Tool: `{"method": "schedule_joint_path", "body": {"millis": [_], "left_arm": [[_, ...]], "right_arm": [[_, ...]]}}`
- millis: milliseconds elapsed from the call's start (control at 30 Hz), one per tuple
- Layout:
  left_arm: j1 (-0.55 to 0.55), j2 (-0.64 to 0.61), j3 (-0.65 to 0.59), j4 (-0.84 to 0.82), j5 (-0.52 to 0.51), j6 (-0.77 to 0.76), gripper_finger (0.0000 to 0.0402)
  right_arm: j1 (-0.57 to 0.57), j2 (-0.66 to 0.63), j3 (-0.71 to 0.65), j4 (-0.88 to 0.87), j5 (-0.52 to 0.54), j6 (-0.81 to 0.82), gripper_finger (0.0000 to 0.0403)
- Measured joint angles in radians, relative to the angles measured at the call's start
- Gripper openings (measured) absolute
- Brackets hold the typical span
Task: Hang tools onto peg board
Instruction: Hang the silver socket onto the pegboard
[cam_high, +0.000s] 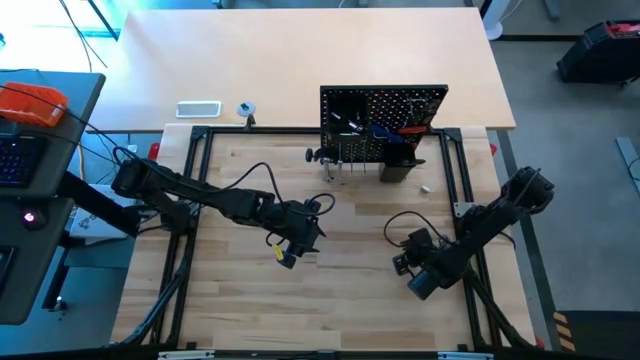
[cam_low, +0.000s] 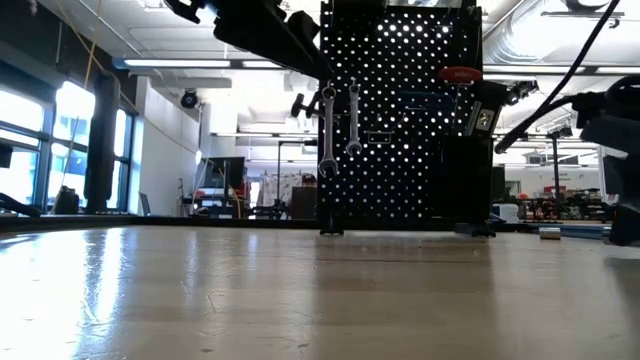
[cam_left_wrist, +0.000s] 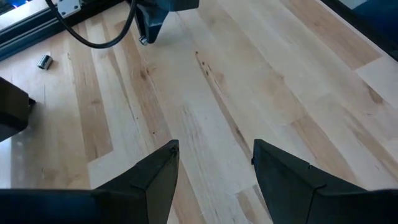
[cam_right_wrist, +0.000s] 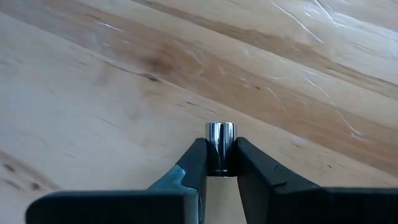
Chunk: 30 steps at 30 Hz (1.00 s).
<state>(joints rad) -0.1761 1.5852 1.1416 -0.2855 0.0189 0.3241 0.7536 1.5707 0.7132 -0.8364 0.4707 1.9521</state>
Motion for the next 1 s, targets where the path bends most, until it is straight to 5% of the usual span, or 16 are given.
{"method": "schedule_joint_path", "body": {"millis": [233, 500, 800, 1000], "left_arm": [[0.000, 0.000, 0.000, 0.026, 0.000, -0.007, 0.0197], [0.000, 0.000, 0.000, 0.164, -0.055, -0.005, 0.0197], [-0.001, 0.000, 0.000, 0.386, -0.134, 0.086, 0.0197], [-0.001, 0.005, 0.000, 0.526, -0.137, 0.141, 0.0197]], "right_arm": [[0.000, -0.023, 0.000, 0.064, 0.128, -0.052, 0.0054], [0.000, -0.124, 0.000, 0.163, 0.413, -0.202, 0.0054], [0.000, -0.251, 0.000, 0.426, 0.716, -0.588, 0.0055], [-0.007, -0.311, 0.000, 0.750, 0.847, -1.010, 0.0055]]}}
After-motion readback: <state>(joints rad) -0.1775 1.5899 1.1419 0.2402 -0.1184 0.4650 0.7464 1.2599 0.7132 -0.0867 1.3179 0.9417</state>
